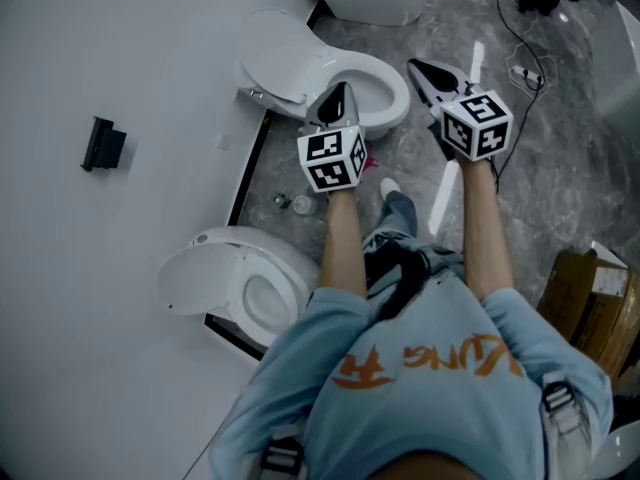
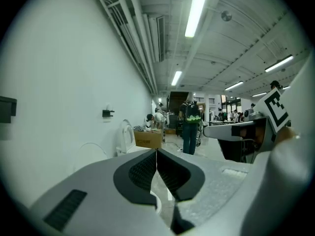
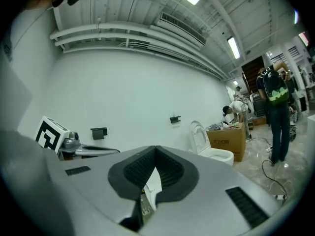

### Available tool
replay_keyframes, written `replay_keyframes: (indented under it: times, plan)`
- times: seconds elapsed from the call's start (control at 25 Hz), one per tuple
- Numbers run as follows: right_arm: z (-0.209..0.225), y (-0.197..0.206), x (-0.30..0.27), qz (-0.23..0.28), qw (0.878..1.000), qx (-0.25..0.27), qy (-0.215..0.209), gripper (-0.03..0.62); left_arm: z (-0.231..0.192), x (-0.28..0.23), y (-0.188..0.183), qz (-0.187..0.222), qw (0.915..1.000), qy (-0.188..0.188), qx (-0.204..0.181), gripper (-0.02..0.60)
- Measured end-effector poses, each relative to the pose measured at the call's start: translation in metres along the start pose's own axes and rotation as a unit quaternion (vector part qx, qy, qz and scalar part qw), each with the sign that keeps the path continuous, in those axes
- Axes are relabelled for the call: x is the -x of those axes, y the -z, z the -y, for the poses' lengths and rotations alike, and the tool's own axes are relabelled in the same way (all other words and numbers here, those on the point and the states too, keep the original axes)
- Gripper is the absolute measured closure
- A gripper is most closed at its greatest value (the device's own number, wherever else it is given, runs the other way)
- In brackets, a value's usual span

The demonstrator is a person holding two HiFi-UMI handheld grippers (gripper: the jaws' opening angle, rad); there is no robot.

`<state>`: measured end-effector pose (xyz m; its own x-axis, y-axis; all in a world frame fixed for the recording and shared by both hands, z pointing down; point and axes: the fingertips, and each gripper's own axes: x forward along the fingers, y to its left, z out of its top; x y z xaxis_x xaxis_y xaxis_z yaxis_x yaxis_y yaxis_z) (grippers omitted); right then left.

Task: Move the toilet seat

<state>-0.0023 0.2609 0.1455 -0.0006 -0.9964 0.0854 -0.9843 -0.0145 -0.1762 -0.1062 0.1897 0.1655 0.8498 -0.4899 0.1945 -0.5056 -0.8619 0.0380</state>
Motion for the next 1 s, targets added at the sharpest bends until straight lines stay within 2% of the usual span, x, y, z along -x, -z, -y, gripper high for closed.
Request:
replay_keyframes:
  times: [0.12, 0.24, 0.44, 0.68, 0.84, 0.92, 1.0]
  plan:
    - [0.032, 0.009, -0.037, -0.023, 0.999, 0.006, 0.024, 0.595, -0.023, -0.048, 0.011, -0.029, 0.9995, 0.005, 0.006, 0.578]
    - [0.068, 0.014, -0.083, -0.078, 0.993, 0.069, 0.054, 0.595, -0.039, -0.105, 0.022, -0.057, 0.9979, 0.022, 0.021, 0.578]
    - [0.102, 0.001, -0.152, -0.067, 0.994, 0.077, 0.026, 0.594, -0.065, -0.180, 0.040, -0.099, 0.9939, 0.033, 0.034, 0.578]
    - [0.149, 0.030, -0.205, -0.111, 0.992, 0.062, 0.025, 0.594, -0.109, -0.231, 0.069, -0.133, 0.9888, 0.003, 0.069, 0.578]
    - [0.173, 0.042, -0.246, -0.123, 0.991, 0.052, 0.003, 0.594, -0.125, -0.255, 0.081, -0.138, 0.9864, -0.007, 0.090, 0.578]
    - [0.176, 0.056, -0.273, -0.135, 0.990, 0.044, -0.028, 0.594, -0.130, -0.263, 0.093, -0.136, 0.9841, -0.009, 0.114, 0.578]
    - [0.176, 0.072, -0.306, -0.149, 0.985, 0.043, -0.072, 0.594, -0.141, -0.272, 0.109, -0.141, 0.9791, -0.031, 0.143, 0.578]
